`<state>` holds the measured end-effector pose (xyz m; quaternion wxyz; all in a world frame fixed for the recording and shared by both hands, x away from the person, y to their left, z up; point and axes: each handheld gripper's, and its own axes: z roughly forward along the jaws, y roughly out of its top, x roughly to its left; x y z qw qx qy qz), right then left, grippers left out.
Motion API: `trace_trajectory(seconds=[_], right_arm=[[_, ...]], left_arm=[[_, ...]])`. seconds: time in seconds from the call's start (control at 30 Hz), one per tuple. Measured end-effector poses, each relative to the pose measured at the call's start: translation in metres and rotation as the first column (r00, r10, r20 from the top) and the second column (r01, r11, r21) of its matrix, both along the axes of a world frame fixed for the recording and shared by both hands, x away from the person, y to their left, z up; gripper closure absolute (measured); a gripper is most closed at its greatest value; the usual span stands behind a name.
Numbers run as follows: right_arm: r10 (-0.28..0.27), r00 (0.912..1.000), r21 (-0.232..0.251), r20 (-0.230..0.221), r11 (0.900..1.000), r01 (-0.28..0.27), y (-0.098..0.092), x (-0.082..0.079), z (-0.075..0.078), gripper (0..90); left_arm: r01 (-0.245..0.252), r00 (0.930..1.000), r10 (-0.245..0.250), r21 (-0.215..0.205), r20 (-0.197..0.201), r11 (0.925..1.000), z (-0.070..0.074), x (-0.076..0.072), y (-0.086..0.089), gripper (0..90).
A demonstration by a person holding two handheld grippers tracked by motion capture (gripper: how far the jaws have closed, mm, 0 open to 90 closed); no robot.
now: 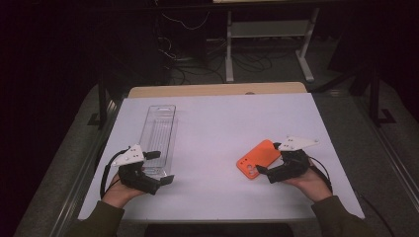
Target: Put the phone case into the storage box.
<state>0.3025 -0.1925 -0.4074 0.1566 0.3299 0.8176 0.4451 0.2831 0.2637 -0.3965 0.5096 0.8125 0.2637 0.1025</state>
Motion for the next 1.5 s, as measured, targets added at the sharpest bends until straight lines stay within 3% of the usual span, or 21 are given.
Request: trace_trajectory(seconds=[0.23, 0.47, 0.77, 1.1, 1.27, 1.37, 1.4, 1.5], right_arm=[[-0.023, 0.9995, 0.006, -0.020, 1.000, 0.023, -0.002, 0.010, 0.004, 1.7], [-0.037, 0.9985, -0.021, -0.041, 0.999, 0.036, -0.006, 0.021, 0.006, 7.7], [-0.063, 0.9922, -0.058, -0.107, 0.997, 0.057, -0.011, 0.027, 0.002, 28.9], [-0.131, 0.9794, -0.083, -0.153, 0.989, 0.120, -0.024, 0.046, -0.006, 66.3], [-0.157, 0.9725, -0.114, -0.172, 0.984, 0.139, -0.031, 0.057, -0.011, 80.4], [-0.177, 0.9689, -0.129, -0.173, 0.979, 0.156, -0.036, 0.063, -0.012, 87.2], [-0.177, 0.9709, -0.134, -0.161, 0.979, 0.156, -0.038, 0.065, -0.012, 88.0], [-0.194, 0.9646, -0.143, -0.179, 0.975, 0.169, -0.042, 0.071, -0.013, 88.3]], left_arm=[[0.000, 1.0000, 0.000, -0.003, -0.002, 1.0000, 0.000, 0.000, 0.000, 0.0], [0.001, 1.0000, -0.001, -0.003, -0.002, 1.0000, 0.000, 0.000, -0.001, 0.0], [0.001, 1.0000, -0.001, -0.005, -0.003, 1.0000, 0.000, 0.000, 0.000, 0.0], [0.003, 1.0000, -0.003, -0.001, 0.002, 1.0000, 0.000, 0.000, 0.000, 0.0], [0.004, 1.0000, -0.004, -0.005, 0.000, 1.0000, 0.000, 0.000, -0.001, 0.0], [0.006, 1.0000, -0.006, -0.004, 0.001, 1.0000, 0.000, 0.000, -0.001, 0.0], [0.006, 1.0000, -0.006, -0.004, 0.001, 1.0000, 0.000, 0.000, -0.001, 0.0], [0.006, 1.0000, -0.006, -0.005, 0.001, 1.0000, 0.000, 0.000, -0.001, 0.0]])
